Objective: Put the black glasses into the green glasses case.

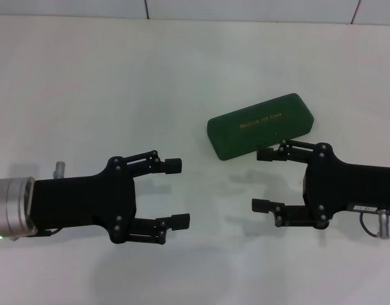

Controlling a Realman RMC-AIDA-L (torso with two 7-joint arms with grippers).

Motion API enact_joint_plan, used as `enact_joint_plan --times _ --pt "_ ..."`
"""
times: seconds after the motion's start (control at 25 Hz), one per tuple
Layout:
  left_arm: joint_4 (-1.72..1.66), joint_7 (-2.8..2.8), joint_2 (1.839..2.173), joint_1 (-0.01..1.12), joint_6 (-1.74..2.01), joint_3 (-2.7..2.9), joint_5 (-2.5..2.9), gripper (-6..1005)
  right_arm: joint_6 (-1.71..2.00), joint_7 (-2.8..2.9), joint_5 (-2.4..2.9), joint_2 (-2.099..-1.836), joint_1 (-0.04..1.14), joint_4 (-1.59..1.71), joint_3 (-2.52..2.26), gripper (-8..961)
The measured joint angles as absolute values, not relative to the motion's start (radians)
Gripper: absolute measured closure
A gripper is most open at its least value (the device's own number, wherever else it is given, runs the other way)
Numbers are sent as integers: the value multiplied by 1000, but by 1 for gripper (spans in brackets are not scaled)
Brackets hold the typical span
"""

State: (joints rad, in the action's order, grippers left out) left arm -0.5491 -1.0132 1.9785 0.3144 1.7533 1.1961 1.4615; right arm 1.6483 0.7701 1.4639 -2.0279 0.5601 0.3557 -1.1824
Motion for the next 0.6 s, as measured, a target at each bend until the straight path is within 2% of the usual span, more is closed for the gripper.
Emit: enact_joint_plan --times 0.6 --pt "-551 -1010 1984 366 1756 1191 1451 107 1646 737 1442 -2028 541 350 -1174 203"
